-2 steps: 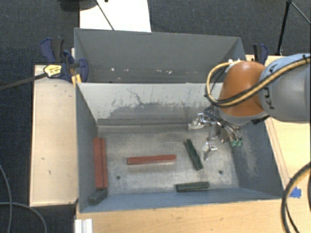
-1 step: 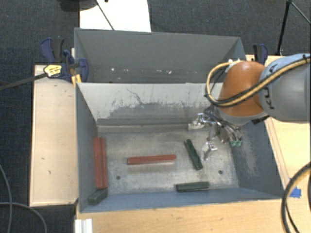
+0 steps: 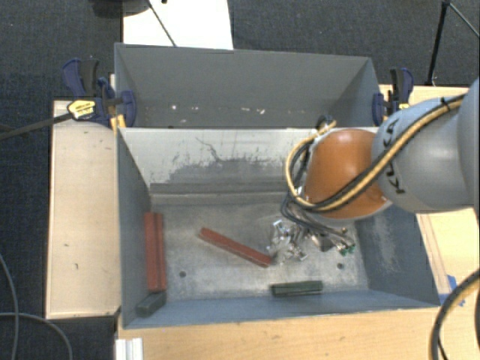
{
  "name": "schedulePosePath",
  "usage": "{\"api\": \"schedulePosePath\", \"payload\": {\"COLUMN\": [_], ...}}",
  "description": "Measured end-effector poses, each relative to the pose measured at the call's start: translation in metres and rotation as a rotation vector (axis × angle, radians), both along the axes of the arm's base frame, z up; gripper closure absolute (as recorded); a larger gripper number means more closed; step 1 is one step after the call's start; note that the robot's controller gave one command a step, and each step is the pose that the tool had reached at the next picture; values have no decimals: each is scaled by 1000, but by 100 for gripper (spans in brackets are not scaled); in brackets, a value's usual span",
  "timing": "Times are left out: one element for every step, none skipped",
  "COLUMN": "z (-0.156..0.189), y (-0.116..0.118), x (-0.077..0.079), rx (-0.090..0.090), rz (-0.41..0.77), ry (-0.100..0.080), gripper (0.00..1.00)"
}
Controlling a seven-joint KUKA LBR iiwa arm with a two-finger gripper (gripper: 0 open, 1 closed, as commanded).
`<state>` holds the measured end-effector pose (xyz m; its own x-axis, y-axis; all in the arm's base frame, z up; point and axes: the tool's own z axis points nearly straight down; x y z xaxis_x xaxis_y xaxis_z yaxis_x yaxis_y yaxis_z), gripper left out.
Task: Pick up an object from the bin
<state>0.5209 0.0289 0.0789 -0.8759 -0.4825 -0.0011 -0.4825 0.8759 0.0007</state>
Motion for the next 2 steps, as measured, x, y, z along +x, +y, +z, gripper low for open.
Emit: {"api": "schedulePosePath", "payload": {"z": [0, 0], "y": [0, 0], "x": [0, 0], "rx": [0, 0], "rz": [2, 2], "ry": [0, 0], "gripper": [0, 0]}}
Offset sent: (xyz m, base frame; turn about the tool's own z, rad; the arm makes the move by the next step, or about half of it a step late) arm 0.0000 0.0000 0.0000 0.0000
